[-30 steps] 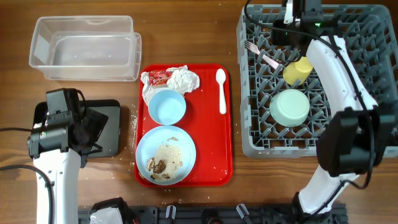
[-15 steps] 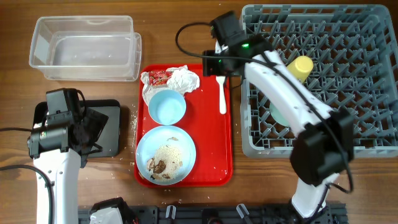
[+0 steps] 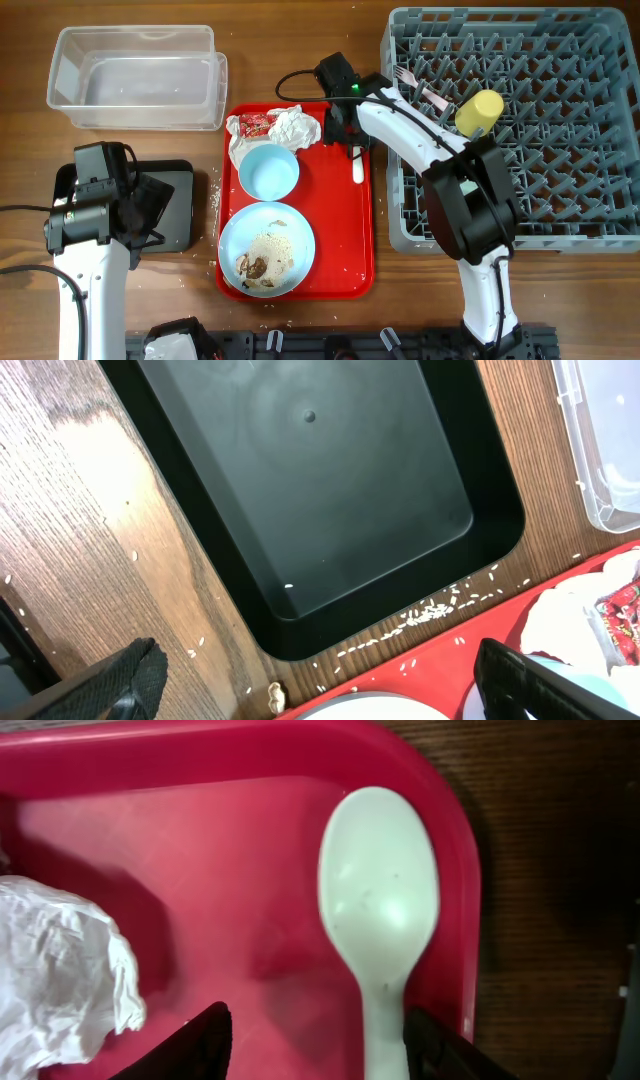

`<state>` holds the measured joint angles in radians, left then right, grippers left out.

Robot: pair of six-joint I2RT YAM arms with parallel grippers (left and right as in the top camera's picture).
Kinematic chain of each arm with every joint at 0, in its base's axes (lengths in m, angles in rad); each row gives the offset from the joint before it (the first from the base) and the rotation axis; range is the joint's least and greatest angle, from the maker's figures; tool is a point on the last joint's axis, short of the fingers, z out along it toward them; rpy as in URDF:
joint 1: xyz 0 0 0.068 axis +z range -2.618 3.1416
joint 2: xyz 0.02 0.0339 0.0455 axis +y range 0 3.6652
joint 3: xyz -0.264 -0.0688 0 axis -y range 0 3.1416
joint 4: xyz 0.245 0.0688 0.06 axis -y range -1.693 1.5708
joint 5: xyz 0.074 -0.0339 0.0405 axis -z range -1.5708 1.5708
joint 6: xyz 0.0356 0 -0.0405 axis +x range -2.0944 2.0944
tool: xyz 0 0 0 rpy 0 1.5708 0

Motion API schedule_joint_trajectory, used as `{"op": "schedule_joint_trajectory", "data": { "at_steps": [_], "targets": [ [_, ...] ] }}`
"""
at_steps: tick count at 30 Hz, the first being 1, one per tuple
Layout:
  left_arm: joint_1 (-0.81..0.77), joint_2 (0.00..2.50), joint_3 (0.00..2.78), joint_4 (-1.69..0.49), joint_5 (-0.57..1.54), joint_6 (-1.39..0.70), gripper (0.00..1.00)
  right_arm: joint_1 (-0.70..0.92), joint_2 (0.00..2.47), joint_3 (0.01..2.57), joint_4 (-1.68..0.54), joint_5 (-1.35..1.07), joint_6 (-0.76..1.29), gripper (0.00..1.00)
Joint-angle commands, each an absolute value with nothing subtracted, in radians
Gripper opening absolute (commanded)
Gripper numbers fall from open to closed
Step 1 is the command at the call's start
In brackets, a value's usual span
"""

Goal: Sort waste into correct bins and load items into the dishwasher rack
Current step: 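Move the right gripper back down to the white spoon, then grasp the white spoon and place it in the grey rack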

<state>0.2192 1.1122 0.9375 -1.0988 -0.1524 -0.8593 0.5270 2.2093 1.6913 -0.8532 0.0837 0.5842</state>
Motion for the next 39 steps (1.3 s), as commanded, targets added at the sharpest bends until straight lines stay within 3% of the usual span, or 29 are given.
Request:
{"op": "schedule_joint_trajectory", "data": {
  "at_steps": [1,5,12,17,24,30,39],
  "targets": [
    [0.221,1.102,0.935,-1.097,-0.169,-0.873,1.00,0.530,2.241,1.689,-0.854,0.106,0.606,0.56],
    [0.221,1.102,0.935,-1.097,-0.169,-0.872,1.00,0.530,2.261,1.666,-0.853,0.105,0.614,0.52],
    [0.221,1.102,0.935,-1.097,-0.169,-0.872,1.00,0.530,2.269,1.662,-0.853,0.093,0.628,0.21],
    [0.221,1.102,0.935,-1.097,-0.169,-0.873,1.00,0.516,2.236,1.682,-0.860,0.020,0.590,0.07],
    [0.221,1.102,0.935,-1.097,-0.169,-0.873,1.00,0.429,2.040,1.734,-0.886,-0.004,0.469,0.09],
    [0.221,1.102,0.935,-1.097,-0.169,-0.873,1.00,0.254,1.807,1.737,-0.829,0.007,0.181,0.13],
    [0.221,1.102,0.935,-1.097,-0.169,-0.873,1.00,0.093,1.823,1.704,-0.735,0.007,0.071,0.15]
  ]
}}
